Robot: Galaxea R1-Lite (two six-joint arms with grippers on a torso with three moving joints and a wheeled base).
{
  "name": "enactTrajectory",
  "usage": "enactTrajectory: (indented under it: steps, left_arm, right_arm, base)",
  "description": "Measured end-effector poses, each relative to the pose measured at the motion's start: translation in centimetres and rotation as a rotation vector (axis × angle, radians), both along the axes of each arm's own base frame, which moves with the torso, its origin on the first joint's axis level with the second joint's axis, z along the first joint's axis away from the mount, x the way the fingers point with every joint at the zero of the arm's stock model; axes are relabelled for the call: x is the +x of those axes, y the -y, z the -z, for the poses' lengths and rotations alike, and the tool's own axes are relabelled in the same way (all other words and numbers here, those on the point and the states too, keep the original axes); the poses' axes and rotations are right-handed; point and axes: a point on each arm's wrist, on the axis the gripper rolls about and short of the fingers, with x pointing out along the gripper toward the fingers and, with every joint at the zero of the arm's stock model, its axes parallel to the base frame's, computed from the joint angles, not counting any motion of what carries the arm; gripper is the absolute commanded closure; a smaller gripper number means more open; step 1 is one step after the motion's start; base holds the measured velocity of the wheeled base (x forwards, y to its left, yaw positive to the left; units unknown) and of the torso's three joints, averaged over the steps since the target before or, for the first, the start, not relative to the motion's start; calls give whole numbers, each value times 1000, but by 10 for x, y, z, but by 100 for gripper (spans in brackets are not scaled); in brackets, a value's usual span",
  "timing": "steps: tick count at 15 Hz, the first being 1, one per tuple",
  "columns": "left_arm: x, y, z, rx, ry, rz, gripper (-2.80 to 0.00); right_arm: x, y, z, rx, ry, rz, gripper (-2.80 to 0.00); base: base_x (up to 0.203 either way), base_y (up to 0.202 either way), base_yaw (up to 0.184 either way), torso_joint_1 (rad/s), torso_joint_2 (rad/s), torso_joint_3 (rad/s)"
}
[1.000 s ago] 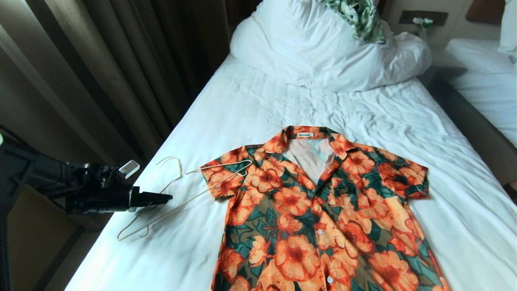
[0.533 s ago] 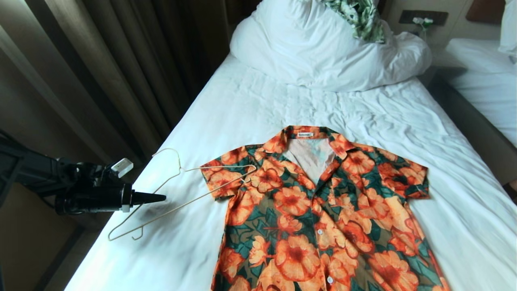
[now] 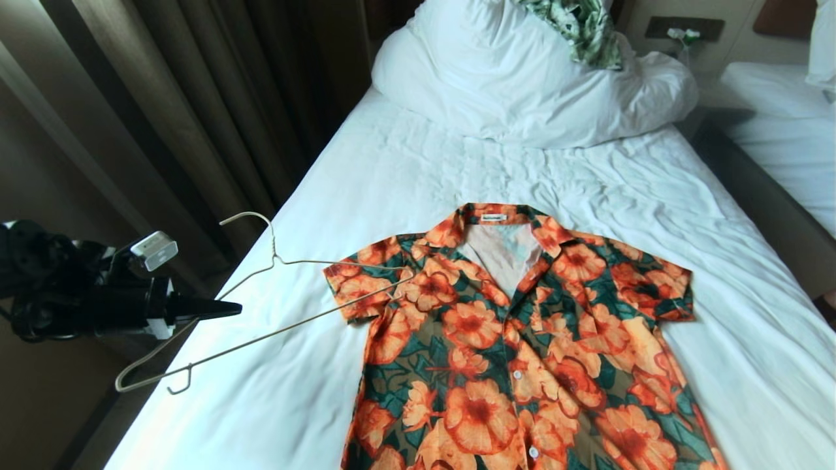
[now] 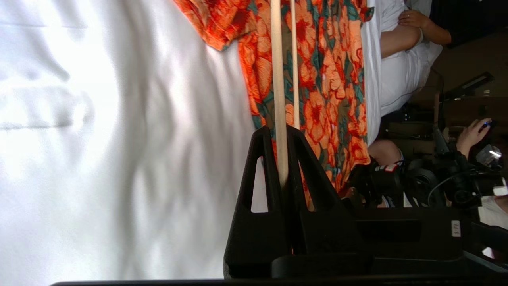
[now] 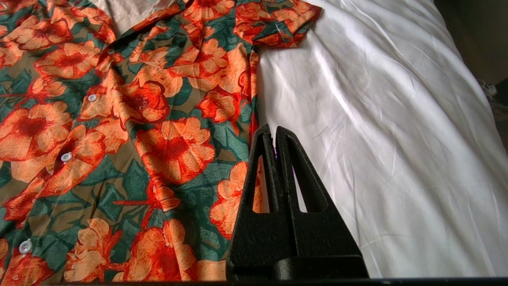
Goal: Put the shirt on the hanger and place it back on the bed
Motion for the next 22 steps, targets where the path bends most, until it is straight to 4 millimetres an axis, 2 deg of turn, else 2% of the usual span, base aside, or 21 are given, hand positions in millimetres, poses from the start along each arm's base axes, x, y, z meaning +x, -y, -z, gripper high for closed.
enactTrajectory:
  steps: [4,8,12,17,22]
  left_arm:
    - [-40,10,-32,-14,-30,-23,0]
    - [-64,18,-56,11,29,-32,0]
    - [-77,32,-77,23,65,-1,0]
    - [-86,63,-99,25,121,101,0]
    - [-96,84,-114,5,150,175,0]
  right_arm:
    - [0,0,0,0,0,0,0]
    - [0,0,0,0,0,0,0]
    - [0,0,0,0,0,0,0]
    - [0,0,0,0,0,0,0]
    - [0,0,0,0,0,0,0]
  base:
    - [0,0,0,0,0,0]
    - [0,0,0,0,0,0]
    - [0,0,0,0,0,0]
    - [0,0,0,0,0,0]
    - [0,0,0,0,0,0]
